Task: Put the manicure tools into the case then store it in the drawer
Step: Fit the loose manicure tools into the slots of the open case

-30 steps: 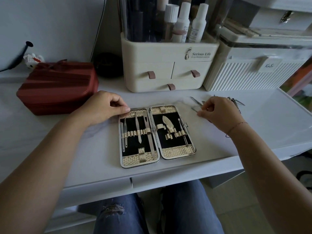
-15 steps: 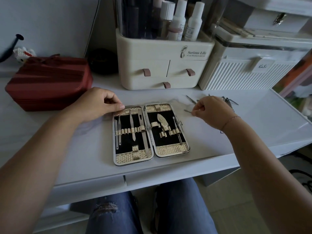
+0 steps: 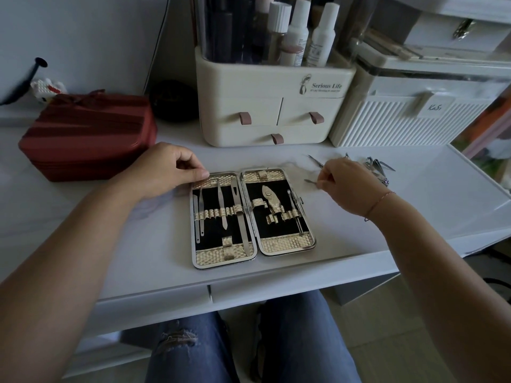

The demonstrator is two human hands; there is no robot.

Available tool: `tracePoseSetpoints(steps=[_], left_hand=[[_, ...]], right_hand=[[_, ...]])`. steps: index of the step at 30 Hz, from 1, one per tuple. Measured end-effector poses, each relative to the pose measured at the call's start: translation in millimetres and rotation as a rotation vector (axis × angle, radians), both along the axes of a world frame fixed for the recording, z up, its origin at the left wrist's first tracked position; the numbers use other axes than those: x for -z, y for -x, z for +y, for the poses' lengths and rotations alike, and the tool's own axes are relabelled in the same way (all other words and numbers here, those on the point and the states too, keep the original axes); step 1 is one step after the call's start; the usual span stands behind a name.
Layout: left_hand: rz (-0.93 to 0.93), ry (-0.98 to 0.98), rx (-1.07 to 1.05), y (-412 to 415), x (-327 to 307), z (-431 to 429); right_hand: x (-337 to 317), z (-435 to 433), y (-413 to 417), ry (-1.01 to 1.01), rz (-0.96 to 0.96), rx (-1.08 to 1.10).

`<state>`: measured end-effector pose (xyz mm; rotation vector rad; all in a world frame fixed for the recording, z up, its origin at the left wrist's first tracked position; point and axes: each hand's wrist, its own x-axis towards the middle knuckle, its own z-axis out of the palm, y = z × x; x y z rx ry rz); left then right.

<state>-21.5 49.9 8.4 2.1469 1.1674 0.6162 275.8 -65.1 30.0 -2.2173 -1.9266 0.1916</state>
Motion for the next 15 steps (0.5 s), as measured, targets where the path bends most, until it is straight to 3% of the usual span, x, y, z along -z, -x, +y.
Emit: tracePoseSetpoints(steps=[3,7,9,15], left_hand=[[0.007,-0.007,0.004,-0.6,-0.7,-0.8],[-0.010,0.023,0.000,-0.5,-0.3,-0.6],[-0.011,0.030,0.000,-0.7,-0.5,-1.0],[-0.053,0.087,-0.028,-0.2,-1.7,-3.7]], right_hand=[[-2.9,-0.1,0.6,-0.070,0.122,-0.001],[-11.3,-0.2,10.1,-0.104,0.831,-0.021],[-12.9,0.5,17.6,-0.032,1.066,-0.065],[-14.1,15.1,58.5,0.075,1.260,-0.161]])
